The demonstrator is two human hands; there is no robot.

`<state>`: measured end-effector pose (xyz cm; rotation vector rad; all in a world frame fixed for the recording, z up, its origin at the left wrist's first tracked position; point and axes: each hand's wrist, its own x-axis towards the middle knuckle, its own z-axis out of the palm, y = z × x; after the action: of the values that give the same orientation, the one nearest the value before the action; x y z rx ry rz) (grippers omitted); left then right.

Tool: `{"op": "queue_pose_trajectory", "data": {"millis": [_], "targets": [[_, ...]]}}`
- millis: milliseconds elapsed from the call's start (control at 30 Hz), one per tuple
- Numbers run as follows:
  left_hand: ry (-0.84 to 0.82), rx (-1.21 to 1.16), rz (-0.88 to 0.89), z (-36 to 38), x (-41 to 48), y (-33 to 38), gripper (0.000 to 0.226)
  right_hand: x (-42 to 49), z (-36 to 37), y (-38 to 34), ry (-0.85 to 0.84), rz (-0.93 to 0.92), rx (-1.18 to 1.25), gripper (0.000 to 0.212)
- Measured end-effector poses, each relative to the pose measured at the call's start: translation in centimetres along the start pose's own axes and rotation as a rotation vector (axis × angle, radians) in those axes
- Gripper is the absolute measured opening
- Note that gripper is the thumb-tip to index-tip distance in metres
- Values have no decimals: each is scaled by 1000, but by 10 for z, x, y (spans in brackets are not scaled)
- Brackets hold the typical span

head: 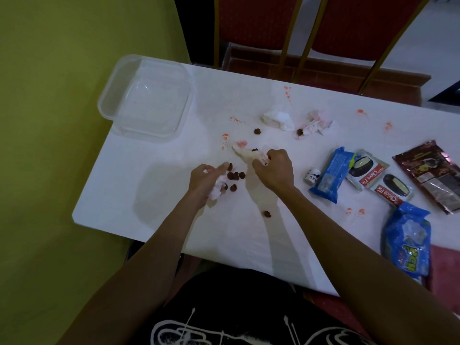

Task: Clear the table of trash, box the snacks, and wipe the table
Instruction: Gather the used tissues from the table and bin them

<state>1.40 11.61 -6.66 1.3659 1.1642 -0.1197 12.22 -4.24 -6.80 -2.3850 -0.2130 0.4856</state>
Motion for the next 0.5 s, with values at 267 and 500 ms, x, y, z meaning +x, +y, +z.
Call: {"op": "queue_pose_trajectory", "data": {"millis": [267, 500], "targets": [[-150, 145, 29, -5, -5, -1, 37, -8, 0, -2, -21, 20, -13, 29], [-102, 13, 1, -1, -3, 3, 27, -12, 2, -1, -76, 20, -12, 26]]}}
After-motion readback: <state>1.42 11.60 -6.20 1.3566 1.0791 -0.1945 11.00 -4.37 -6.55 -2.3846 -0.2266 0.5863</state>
